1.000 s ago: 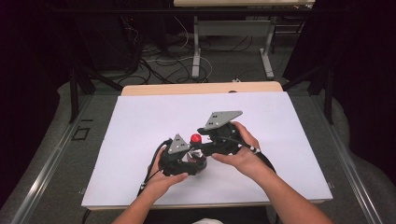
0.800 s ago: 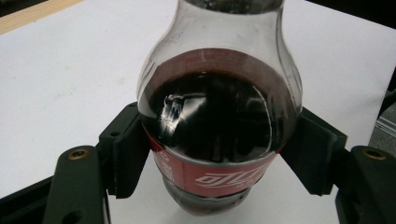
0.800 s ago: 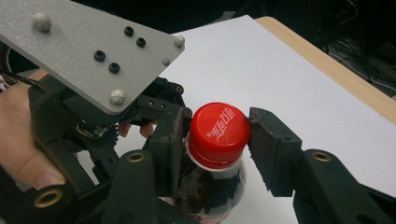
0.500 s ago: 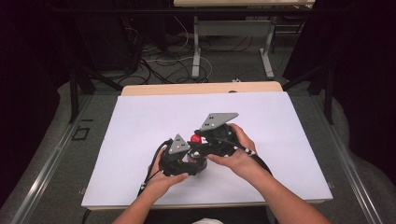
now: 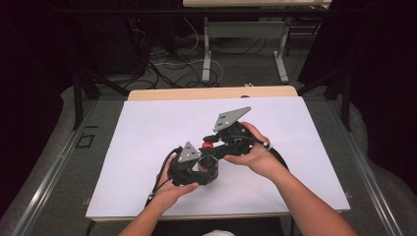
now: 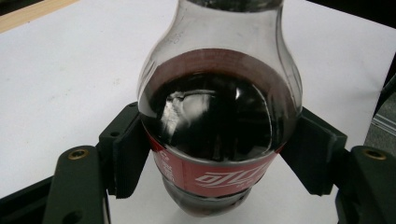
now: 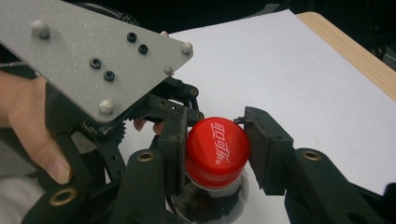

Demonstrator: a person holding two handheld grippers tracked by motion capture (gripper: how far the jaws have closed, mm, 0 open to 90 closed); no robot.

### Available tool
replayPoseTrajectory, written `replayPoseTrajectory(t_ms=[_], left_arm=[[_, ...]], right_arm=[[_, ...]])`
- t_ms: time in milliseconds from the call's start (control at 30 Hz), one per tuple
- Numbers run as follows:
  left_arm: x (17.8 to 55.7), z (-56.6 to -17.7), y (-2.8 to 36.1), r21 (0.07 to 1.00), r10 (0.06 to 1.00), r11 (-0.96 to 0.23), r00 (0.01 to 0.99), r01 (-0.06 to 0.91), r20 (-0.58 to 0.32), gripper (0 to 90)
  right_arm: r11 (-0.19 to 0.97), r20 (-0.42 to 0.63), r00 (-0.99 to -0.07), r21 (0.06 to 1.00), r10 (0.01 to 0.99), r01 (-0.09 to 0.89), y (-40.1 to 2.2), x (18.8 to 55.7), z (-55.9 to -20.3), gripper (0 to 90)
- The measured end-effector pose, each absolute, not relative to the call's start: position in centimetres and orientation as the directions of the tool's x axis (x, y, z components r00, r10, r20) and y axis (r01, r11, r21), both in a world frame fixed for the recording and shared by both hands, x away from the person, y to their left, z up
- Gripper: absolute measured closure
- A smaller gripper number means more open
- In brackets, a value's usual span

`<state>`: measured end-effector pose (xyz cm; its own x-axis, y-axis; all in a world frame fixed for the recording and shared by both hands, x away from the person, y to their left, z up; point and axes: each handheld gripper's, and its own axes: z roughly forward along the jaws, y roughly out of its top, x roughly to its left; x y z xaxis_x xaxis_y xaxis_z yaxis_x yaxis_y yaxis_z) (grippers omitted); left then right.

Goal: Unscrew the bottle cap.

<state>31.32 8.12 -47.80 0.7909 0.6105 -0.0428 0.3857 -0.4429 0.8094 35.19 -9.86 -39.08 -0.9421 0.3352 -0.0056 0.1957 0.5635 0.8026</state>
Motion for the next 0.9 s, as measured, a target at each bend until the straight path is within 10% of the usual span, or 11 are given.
replayPoseTrajectory(t_ms=[367, 900], left_arm=[[31.4, -47.8, 8.3, 0.809, 0.616, -0.441, 0.786, 0.389, -0.043, 30.2], [31.3, -47.8, 8.0, 0.809, 0.617, -0.449, 0.787, 0.380, -0.027, 30.2]], right_arm=[[0.545, -0.034, -0.918, 0.813, 0.395, 0.205, -10.0, 34.4, -39.1, 49.5], [0.526, -0.060, -0.840, 0.803, 0.540, 0.281, -8.6, 32.9, -39.1, 58.8]])
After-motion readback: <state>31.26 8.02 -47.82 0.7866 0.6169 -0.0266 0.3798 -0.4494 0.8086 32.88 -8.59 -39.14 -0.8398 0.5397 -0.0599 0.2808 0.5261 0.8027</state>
